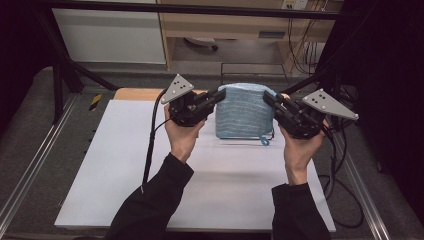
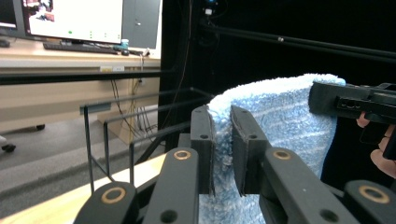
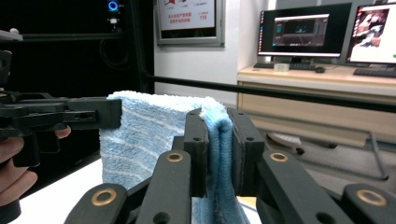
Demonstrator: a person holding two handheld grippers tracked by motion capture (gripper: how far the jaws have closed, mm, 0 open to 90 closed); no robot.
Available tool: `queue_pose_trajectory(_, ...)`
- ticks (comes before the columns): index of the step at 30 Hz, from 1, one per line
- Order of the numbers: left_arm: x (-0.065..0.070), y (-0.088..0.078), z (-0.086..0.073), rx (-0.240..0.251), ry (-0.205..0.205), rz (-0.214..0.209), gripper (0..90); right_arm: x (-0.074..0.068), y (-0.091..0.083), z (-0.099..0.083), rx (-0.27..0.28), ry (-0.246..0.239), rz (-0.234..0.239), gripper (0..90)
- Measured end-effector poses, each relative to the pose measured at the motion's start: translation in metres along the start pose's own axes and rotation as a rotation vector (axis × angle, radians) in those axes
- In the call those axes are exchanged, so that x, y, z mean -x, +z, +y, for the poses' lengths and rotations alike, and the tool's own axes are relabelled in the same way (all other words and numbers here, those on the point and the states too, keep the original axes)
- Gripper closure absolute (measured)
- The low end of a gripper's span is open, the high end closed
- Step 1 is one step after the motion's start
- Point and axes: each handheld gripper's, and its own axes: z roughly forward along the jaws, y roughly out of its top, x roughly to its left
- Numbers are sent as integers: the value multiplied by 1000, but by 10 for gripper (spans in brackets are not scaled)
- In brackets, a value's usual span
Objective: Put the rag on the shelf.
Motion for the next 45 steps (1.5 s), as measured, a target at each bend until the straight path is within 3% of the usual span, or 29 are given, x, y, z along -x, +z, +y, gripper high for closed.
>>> queue_pose_trajectory(24, 0, 31, 53, 99, 2, 11, 804, 19, 14, 59, 72, -53, -59, 796)
queue_pose_trajectory(34, -4, 44, 68, 121, -7, 19, 804, 30, 24, 73, 96, -55, -74, 795)
queue_pose_trajectory(39, -10, 50, 76, 138, -31, 10, 804, 35, 31, 79, 105, -50, -72, 796)
queue_pose_trajectory(45, -11, 56, 85, 154, -8, 22, 803, 43, 38, 89, 121, -58, -73, 796)
